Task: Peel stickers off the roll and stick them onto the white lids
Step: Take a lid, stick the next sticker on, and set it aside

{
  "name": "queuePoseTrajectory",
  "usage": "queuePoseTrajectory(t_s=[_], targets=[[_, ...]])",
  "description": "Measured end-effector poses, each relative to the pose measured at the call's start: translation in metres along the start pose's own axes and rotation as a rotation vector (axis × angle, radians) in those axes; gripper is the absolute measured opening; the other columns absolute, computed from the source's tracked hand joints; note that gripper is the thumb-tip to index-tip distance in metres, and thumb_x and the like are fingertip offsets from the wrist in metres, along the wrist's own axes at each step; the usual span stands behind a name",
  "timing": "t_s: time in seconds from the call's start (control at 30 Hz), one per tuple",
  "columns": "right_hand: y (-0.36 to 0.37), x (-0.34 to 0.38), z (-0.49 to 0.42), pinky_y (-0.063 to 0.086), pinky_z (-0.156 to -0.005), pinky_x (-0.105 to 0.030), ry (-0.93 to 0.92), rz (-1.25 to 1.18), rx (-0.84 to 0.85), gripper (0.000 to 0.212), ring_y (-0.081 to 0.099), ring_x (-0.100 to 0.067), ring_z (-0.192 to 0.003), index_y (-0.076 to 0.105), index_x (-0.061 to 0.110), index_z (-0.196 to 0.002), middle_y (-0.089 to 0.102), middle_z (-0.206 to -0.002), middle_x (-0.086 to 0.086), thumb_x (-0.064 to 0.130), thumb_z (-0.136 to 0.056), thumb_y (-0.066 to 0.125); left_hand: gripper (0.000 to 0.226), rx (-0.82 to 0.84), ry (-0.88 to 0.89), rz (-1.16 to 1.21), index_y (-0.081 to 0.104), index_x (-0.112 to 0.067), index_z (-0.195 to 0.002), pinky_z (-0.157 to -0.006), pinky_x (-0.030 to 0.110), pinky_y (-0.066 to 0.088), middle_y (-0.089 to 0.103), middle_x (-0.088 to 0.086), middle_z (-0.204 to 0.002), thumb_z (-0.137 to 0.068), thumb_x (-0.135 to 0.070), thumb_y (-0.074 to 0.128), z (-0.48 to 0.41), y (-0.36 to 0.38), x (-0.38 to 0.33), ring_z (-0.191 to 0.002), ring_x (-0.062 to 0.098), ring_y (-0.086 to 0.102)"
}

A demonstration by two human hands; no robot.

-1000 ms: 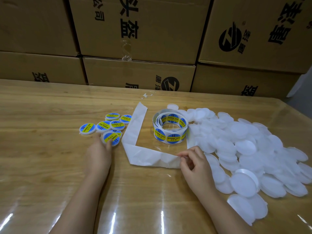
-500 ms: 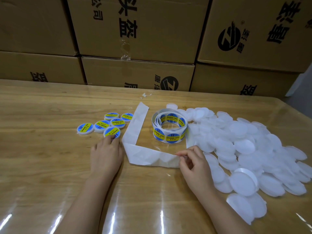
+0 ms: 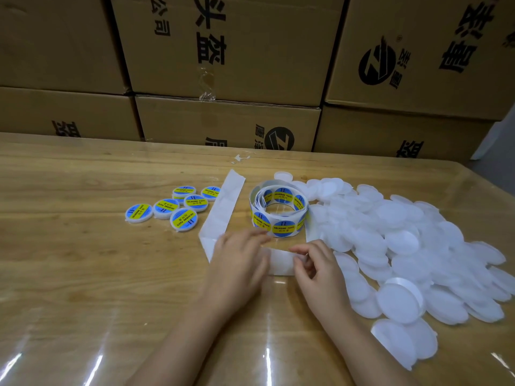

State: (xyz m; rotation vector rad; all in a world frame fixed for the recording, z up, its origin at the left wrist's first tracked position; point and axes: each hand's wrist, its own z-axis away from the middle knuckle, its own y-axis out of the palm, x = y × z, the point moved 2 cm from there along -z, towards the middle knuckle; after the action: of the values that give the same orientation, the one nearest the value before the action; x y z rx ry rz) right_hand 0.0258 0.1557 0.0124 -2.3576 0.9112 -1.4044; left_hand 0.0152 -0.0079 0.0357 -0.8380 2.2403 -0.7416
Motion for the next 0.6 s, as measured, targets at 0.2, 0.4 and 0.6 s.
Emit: queuePoseTrajectory(t_s=[0.2,0.4,0.6], targets=[[-0.009,0.016,0.001,0.048,-0.052,-0.035,-0.111,0.548,-0.201,0.042,0.059,-0.030,-0.065,0.065,0.005,-0.105,0.056,-0.090,-0.013,-0.002,-0.064,0.073,0.026,0.195,0.097,-0.171,0.065,-0.013,-0.106,-0.072,0.035,0.047,0.060,0.004,-0.088,-0.081,-0.020,0.064,0.009,0.019,0.000,-0.080,0.026,0.062],[-0.015,-0.001,0.010,0.044,-0.057,-0.038,0.166,1.035,0.005,0.039,0.058,-0.036,-0.073,0.066,0.005,-0.094,0.058,-0.091,-0.018,0.006,-0.055,0.075,0.034,0.239,-0.217,0.120,0.052,-0.019,-0.122,-0.087,0.034,0.044,0.049,-0.002,-0.110,-0.090,-0.024,0.058,0.010,0.023,0.021,-0.101,0.017,0.053],[-0.014,-0.002,0.007,0.043,-0.081,-0.041,0.190,1.029,0.090,0.051,0.051,-0.033,-0.113,0.046,0.017,-0.132,0.038,-0.141,-0.015,0.005,-0.083,0.053,0.018,0.214,-0.291,0.300,0.048,-0.032,-0.092,-0.076,0.023,0.040,0.048,-0.011,-0.099,-0.089,-0.019,0.059,0.008,0.019,0.026,-0.088,0.001,0.047]])
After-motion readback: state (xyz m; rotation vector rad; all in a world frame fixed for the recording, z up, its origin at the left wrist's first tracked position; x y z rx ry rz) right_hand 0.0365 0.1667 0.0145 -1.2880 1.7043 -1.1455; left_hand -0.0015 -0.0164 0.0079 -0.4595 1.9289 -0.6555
